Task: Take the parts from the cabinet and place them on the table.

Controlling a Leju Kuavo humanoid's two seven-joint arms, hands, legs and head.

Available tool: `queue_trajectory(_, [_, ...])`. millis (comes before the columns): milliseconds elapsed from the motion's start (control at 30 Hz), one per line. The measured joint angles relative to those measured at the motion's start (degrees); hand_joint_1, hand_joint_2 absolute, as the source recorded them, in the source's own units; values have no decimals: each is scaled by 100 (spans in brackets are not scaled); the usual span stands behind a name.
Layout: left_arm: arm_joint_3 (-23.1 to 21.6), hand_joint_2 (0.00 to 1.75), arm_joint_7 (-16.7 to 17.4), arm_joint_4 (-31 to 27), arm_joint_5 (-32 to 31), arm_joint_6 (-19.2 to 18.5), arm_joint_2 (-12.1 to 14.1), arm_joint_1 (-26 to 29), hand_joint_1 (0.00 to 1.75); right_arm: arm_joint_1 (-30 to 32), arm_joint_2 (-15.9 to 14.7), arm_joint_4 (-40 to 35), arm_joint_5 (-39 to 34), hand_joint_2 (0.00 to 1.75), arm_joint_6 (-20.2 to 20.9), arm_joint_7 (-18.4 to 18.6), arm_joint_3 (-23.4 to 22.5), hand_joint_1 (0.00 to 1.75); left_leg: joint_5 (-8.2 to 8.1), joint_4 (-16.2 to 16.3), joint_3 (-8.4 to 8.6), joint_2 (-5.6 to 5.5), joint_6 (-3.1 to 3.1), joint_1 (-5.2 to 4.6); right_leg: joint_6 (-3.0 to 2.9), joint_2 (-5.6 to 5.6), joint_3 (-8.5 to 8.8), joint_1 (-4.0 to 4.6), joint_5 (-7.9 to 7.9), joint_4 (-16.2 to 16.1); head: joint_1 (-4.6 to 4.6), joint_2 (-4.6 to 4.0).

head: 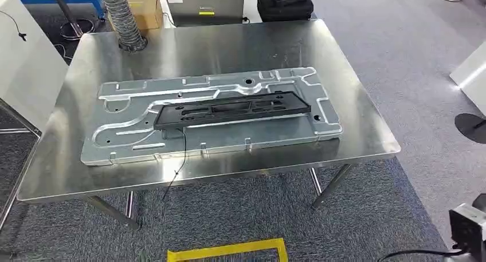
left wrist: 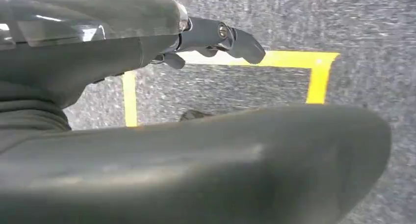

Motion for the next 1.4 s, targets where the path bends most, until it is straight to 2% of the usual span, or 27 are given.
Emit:
queue_trajectory(67, [0, 0, 0, 0, 0, 0, -4, -8, 0, 85, 142, -11, 61, 0, -2, 0, -35, 0, 96, 31, -136, 14, -33, 3, -20, -1, 616, 0, 421, -833, 0, 0])
queue_trajectory(100, [0, 0, 0, 0, 4, 9, -4, -20, 0, 103, 183, -33, 83, 0, -2, 0, -55, 0, 139, 55, -176, 15, -59, 2, -40, -1, 1008, 0, 471, -1367, 0, 0])
queue_trajectory(133, [0, 0, -2, 0, 24, 15, -7, -18, 0, 101, 216, -50, 100, 0, -4, -2, -70, 0, 175, 71, -219, 16, -95, -18, -72, 0, 1264, 36, 303, -1801, 2, 0])
queue_trajectory(267, [0, 0, -9, 0, 39, 20, -13, -9, 0, 168, 347, -20, 174, 0, 0, -4, -120, 0, 403, -34, -197, 30, -250, 6, -228, 18, 1135, 77, 500, -1805, -4, 2])
queue_trajectory(300, [0, 0, -4, 2, 42, 20, -13, 2, 0, 165, 391, 20, 238, 0, 26, 4, -127, 0, 307, 24, -236, 18, -275, 31, -267, -10, 1084, 35, 604, -1838, -4, 0])
queue_trajectory(367, [0, 0, 13, 2, 46, 20, -28, 1, 0, 168, 468, 208, 444, 0, 208, 120, -144, 0, -470, 615, -416, 11, -298, 34, -344, -5, 907, 39, 743, -1836, -4, 0])
queue_trajectory(433, [-2, 0, 31, 2, 48, 20, -35, -5, 0, 148, 592, 578, 597, 0, 457, 238, -214, 0, -1013, 1457, -557, 14, -332, 47, -356, -6, 734, 63, 885, -1827, -4, 0])
queue_trajectory(467, [-2, 0, 39, 2, 48, 26, -37, -9, 0, 142, 656, 814, 590, 0, 525, 214, -271, 0, -1006, 1748, -557, 13, -340, 48, -351, -8, 636, 72, 955, -1815, -4, 0])
queue_trajectory(500, [-2, 0, 55, 2, 57, 35, -39, -10, 0, 118, 715, 1085, 502, 0, 579, 133, -332, 0, -843, 1811, -464, 13, -334, 49, -342, -9, 543, 82, 1017, -1801, -4, 0])
queue_trajectory(567, [-2, 0, 81, 2, 90, 55, -48, -10, 0, -11, 778, 1886, 323, 0, 675, 57, -529, 0, -420, 1266, 77, 9, -285, 50, -319, -8, 349, 101, 1141, -1763, -4, 0])
queue_trajectory(600, [-2, 0, 79, 2, 92, 57, -55, -24, 0, -67, 802, 2342, 184, 0, 645, 37, -637, 0, -412, 728, 495, 6, -253, 49, -298, -6, 273, 102, 1192, -1734, -4, 0])
queue_trajectory(633, [-2, 0, 81, 0, 92, 61, -55, -43, 0, -145, 802, 2806, 60, 0, 623, 35, -728, 0, -669, 127, 948, -14, -222, 37, -268, -6, 235, 122, 1230, -1692, -7, 2])
queue_trajectory(667, [-4, 0, 79, 0, 85, 70, -61, -55, 0, -198, 800, 3224, -69, 0, 581, 37, -817, 0, -766, -192, 1083, -18, -212, 11, -240, -20, 222, 133, 1252, -1677, -2, 0])
queue_trajectory(767, [-9, 0, 72, 0, 94, 109, -68, -46, 0, -384, 751, 4632, -9, 0, 330, 213, -929, 0, -657, -179, 1001, 3, -108, -16, -136, -20, 228, 117, 1422, -1738, -2, 0])
queue_trajectory(800, [-13, 0, 72, 2, 101, 116, -87, -39, 0, -429, 699, 5327, 118, 0, 238, 424, -979, 0, -552, -240, 953, 35, -61, 38, -110, 2, 192, 95, 1417, -1711, -2, 2])
queue_trajectory(833, [-13, 0, 79, 2, 105, 118, -87, -58, 0, -434, 684, 5783, 331, 0, 159, 786, -994, 0, -477, -238, 870, 53, -9, 27, -84, 20, 128, 88, 1115, -1565, -2, 0])
queue_trajectory(900, [-13, 0, 90, 2, 109, 125, -85, -27, 0, -471, 660, 6565, 812, 0, 190, 1737, -983, 0, -330, -237, 667, 47, 14, 11, -39, 29, -109, 51, 299, -757, -2, 0])
queue_trajectory(933, [-13, 0, 101, 2, 111, 131, -85, -5, 0, -491, 664, 6838, 999, 0, 258, 2104, -953, 0, -267, -230, 573, 60, 6, 5, -26, 28, -201, 43, 51, -329, -2, 0])
queue_trajectory(967, [-15, 0, 109, 4, 103, 131, -85, 4, 0, -497, 673, 7115, 1160, 0, 355, 2442, -894, 0, -198, -211, 469, 62, -4, 1, -16, 28, -237, 37, -17, -5, -2, 0])
queue_trajectory(1033, [-39, 0, 131, 2, 46, 127, -87, 5, 0, -517, 701, 7531, 1361, 0, 714, 3115, -798, 0, -74, -163, 268, 66, -31, 4, 4, 28, 16, 15, 318, -13, -2, 0])
queue_trajectory(1067, [-70, 0, 133, 2, 24, 125, -90, 6, 0, -533, 714, 7699, 1445, 0, 864, 3411, -745, 0, -21, -115, 157, 67, -55, 11, 3, 27, 357, 6, 572, -405, -2, 0])
queue_trajectory(1100, [-96, 0, 144, 2, -9, 111, -90, 4, 0, -551, 732, 7825, 1545, 0, 1052, 3715, -686, 0, 14, -77, 75, 67, -79, 13, -8, 26, 739, -1, 666, -908, -2, 0])
queue_trajectory(1167, [-159, 0, 175, 2, -85, 75, -92, -3, 0, -623, 760, 8012, 1704, 0, 1541, 4522, -558, 0, 85, 9, -14, 64, -146, -9, -61, 30, 1380, 34, 372, -1902, -4, 0])
queue_trajectory(1267, [-251, 0, 219, 2, -164, 13, -90, -9, 0, -649, 837, 8218, 1803, 0, 2122, 5212, -433, 0, 251, -29, -24, 78, -263, 16, -180, 26, 1293, 74, 420, -1880, -2, 0])
queue_trajectory(1300, [-284, 0, 223, 4, -179, 15, -83, 7, 0, -647, 869, 8268, 1781, 0, 2229, 5305, -415, 0, 280, -22, -51, 70, -306, 10, -241, 7, 1241, 27, 512, -1929, -2, 0])
queue_trajectory(1367, [-315, 0, 256, 4, -214, 15, -81, 10, 0, -689, 915, 8339, 1766, 0, 2413, 5383, -411, 0, -344, 376, -202, 41, -337, 44, -353, -24, 1080, 36, 643, -1910, -4, 0])
queue_trajectory(1400, [-341, 0, 282, 4, -251, 0, -83, 6, 0, -690, 937, 8358, 1766, 0, 2485, 5392, -404, 0, -712, 776, -298, 41, -357, 54, -356, -22, 993, 47, 714, -1906, -2, 0])
